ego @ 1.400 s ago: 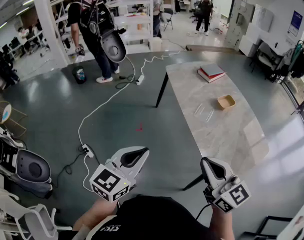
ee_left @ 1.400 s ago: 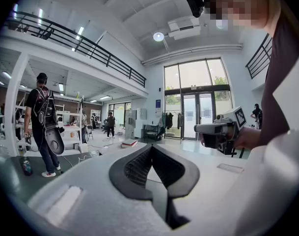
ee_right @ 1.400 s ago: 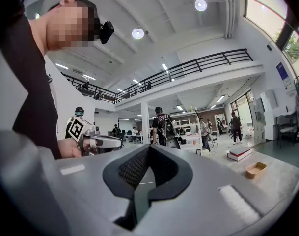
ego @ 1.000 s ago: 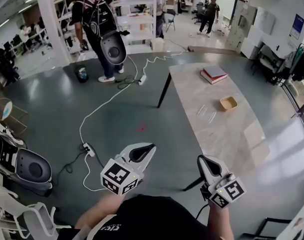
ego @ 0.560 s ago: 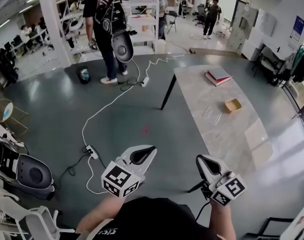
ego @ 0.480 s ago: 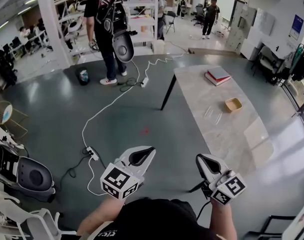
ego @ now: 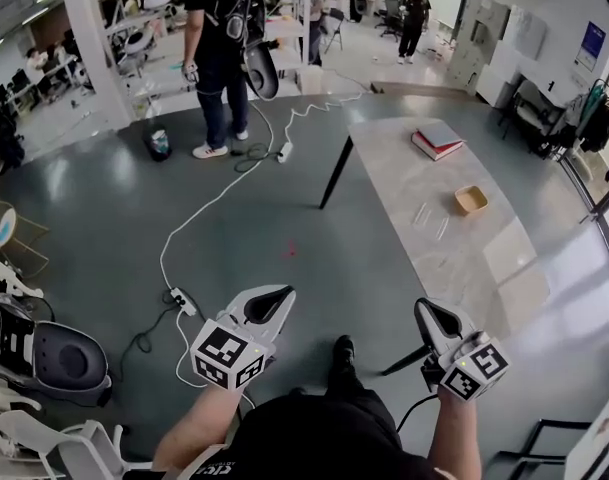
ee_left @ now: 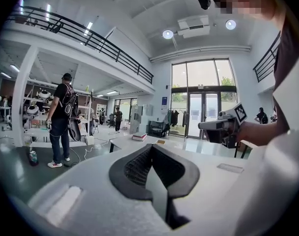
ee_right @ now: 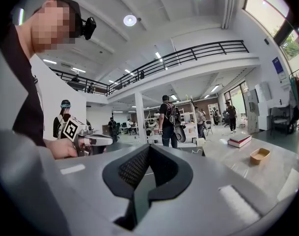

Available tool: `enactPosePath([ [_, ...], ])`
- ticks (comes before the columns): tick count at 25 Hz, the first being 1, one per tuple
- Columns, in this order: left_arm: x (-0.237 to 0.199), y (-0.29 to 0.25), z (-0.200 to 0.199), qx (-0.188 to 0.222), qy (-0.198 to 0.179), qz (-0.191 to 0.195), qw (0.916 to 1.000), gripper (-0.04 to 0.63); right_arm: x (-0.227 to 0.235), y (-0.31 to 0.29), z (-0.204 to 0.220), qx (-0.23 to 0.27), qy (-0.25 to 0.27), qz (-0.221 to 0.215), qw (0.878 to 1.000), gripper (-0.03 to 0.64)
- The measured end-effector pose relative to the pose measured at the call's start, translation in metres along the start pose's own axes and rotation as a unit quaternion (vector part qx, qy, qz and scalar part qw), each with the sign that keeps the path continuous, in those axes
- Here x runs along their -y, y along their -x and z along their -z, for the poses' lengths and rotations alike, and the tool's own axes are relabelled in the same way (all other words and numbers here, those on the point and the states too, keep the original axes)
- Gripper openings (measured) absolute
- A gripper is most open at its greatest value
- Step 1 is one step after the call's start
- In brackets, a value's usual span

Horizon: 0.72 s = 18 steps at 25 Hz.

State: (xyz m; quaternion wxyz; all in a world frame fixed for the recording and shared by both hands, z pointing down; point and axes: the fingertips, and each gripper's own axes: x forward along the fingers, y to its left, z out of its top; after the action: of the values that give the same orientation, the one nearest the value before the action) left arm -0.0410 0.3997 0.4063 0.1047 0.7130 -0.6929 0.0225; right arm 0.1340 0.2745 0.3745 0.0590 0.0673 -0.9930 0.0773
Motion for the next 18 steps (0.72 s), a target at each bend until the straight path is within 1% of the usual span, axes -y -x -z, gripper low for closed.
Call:
enactPosePath([
  [4,-0.012,-0.018,-0.003,-0.002,-0.003,0.006,1.0000,0.002,0.016,-0.020,-0.001,0.002,-0.003,-0.001,1.000,0.002],
  [9,-0.029,-0.054,-0.010,-0.006,-0.004,0.010,0.9999,0.002,0.047,-0.047,-0.001,-0.005,-0.008,-0.010,1.000,0.002],
  [13,-0.045,-0.093,-0.016,-0.012,-0.004,0.011,0.9999,0.002,0.084,-0.068,-0.005,-0.011,-0.008,-0.013,1.000,0.002],
  [18,-0.060,-0.152,-0.034,-0.017,-0.005,0.019,0.9997,0.002,0.140,-0.091,-0.017,-0.008,-0.012,-0.013,1.000,0.002],
])
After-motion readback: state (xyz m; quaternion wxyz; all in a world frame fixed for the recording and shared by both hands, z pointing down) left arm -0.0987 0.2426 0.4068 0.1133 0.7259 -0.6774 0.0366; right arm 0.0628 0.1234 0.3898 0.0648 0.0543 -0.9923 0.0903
